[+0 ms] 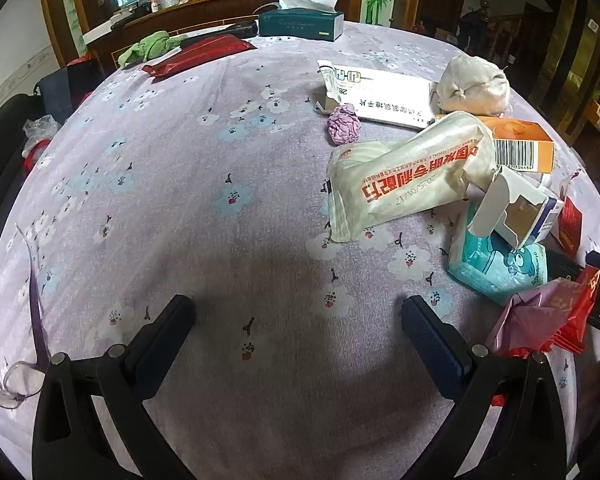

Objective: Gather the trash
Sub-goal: 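Move both tools toward the pile of trash on the table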

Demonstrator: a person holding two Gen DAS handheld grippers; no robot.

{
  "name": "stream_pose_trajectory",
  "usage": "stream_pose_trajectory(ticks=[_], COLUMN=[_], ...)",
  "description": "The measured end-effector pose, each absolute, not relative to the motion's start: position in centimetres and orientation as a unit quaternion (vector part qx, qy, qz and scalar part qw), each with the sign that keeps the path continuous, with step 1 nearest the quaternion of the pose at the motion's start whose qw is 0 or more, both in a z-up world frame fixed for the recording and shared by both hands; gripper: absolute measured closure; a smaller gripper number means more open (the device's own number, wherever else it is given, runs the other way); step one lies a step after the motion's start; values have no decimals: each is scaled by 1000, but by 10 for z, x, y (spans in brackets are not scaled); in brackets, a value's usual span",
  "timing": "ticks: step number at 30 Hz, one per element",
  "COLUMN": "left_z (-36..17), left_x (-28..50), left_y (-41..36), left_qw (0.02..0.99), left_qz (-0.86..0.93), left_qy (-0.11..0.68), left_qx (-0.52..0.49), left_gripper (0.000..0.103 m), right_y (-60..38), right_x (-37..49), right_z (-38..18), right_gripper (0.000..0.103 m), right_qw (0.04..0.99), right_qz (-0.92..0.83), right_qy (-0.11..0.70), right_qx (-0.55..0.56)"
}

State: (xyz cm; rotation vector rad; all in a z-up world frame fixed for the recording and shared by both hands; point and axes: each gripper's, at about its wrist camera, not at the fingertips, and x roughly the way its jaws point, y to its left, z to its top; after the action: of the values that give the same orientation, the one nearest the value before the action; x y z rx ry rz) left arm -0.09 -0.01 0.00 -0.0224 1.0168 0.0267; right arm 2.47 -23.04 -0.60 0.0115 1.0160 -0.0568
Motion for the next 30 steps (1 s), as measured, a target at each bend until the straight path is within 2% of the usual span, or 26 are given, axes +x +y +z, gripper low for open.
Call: stream_pose_trajectory(ticks=[10,20,30], left_z=[12,92,128], left_x=[-20,-96,-144], left_y=[-5,-42,-93], left_qw=[881,910,928], left_qz=[53,52,34], left_qy=[469,406,370], left_qx=[-16,-66,-12], left_gripper=[0,0,0], right_y=[-234,-278,-302], right_x=[25,-48,-92], right_z=[-3,70,112], right_gripper=[1,1,1], right_qw=[860,897,914], right_qz=[5,36,70], right_qy=[510,437,394], right_qx=[-15,-58,-63])
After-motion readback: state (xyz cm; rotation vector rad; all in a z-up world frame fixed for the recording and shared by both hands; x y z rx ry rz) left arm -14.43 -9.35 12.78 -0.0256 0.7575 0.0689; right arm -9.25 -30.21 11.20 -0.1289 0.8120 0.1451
